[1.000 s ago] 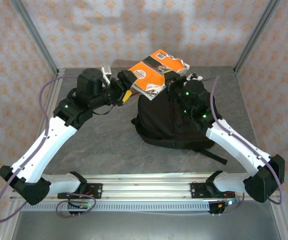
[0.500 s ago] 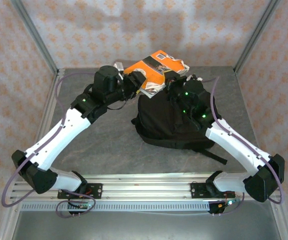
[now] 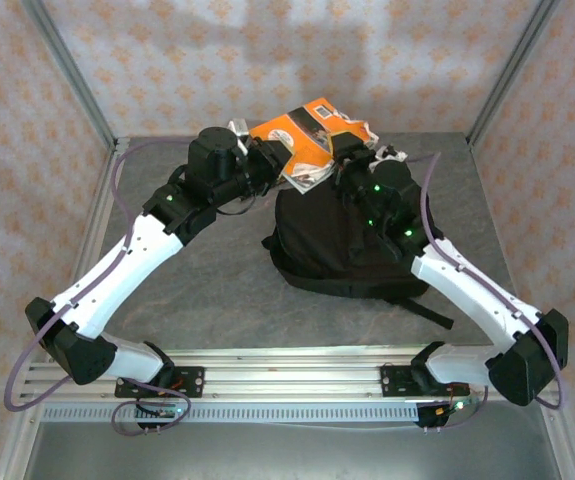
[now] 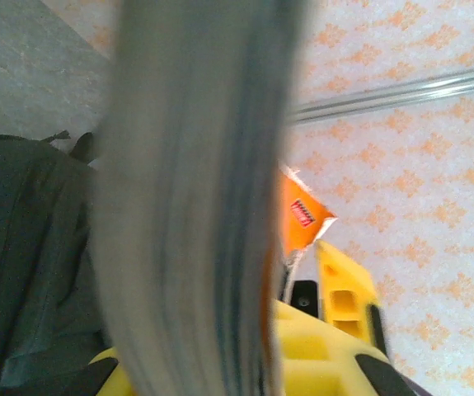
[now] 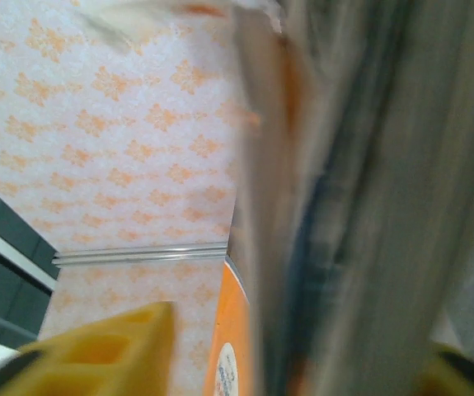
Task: Pack the student bag
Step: Pass the book.
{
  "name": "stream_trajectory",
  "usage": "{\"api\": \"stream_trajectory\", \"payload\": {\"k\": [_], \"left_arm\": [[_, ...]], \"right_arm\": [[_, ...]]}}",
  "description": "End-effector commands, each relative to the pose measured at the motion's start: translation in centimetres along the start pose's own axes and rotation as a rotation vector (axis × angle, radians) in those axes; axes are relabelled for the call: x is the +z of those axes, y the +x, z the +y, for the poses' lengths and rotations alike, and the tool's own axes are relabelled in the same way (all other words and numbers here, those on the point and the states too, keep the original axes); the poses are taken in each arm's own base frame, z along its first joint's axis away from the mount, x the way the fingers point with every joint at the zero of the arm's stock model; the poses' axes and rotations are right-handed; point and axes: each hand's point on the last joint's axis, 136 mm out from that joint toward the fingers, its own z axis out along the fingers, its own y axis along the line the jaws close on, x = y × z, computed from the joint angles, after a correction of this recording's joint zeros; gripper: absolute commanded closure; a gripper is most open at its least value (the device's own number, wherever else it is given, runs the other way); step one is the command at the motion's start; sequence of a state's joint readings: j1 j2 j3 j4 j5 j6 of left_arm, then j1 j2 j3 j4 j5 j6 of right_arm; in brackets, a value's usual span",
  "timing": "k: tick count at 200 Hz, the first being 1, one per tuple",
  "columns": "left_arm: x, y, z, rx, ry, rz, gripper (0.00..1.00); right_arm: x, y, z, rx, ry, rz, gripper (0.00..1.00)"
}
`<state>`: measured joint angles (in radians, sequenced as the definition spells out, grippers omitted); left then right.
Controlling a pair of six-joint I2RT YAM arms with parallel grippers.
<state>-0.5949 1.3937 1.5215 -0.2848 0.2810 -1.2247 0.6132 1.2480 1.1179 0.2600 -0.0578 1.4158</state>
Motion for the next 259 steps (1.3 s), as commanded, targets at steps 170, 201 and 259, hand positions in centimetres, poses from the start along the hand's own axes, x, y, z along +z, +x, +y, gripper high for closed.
{"api": "stream_trajectory", "payload": {"k": [170,201,259], "left_arm": [[0.3,-0.1,0.2,0.031,-0.003,-0.02,0.8],[0.2,-0.5,1.1,0.068,-0.037,-0.028,0.96],[-7.0,-5.3,5.9,0.216,-0.313,-0.163,1.0]], "right_arm": [[1.2,1.6,-2.0,-0.006,0.036,0.046,1.0],[1.2,1.8,-3.0,-0.034,0.076,0.059,1.0],[-2.7,-0.8,-8.0,-0.514,0.43,0.056,0.41]]}}
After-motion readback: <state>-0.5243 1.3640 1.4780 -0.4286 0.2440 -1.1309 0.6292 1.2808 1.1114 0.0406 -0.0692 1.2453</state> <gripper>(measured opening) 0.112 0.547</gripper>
